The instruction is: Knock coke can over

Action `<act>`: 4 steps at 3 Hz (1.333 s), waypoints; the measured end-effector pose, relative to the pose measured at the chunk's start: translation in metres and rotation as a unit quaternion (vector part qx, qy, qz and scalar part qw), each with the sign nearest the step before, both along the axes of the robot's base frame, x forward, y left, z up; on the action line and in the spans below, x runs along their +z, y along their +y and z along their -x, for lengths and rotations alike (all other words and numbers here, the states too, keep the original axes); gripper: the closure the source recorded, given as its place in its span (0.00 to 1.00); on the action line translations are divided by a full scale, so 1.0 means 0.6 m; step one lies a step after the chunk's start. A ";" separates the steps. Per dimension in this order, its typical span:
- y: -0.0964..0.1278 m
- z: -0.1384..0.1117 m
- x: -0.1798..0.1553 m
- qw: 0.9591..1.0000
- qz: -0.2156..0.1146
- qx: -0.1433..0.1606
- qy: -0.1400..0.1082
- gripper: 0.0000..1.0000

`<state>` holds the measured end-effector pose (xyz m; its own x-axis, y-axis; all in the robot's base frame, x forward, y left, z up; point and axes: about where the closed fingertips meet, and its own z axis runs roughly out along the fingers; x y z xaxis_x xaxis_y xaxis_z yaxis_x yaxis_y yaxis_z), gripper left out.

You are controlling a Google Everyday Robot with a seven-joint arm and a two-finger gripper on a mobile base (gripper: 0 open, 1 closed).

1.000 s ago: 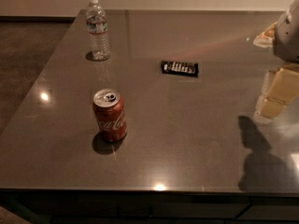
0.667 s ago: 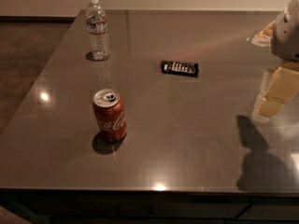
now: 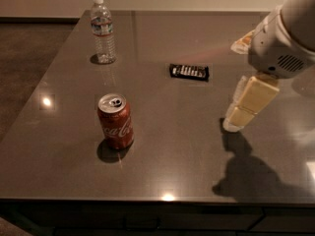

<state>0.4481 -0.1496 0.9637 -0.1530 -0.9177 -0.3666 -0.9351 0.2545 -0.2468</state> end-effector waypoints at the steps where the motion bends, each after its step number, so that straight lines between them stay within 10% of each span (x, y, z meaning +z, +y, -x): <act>1: 0.092 -0.008 -0.044 0.997 -0.068 0.025 -0.010 0.00; 4: 0.225 -0.009 -0.102 0.985 -0.170 0.042 0.005 0.00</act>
Offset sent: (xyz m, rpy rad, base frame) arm 0.0117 0.1159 -0.0700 0.3103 0.0017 0.0956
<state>0.4532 -0.0146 0.9027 -0.0875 -0.7522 -0.6531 -0.9584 0.2424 -0.1509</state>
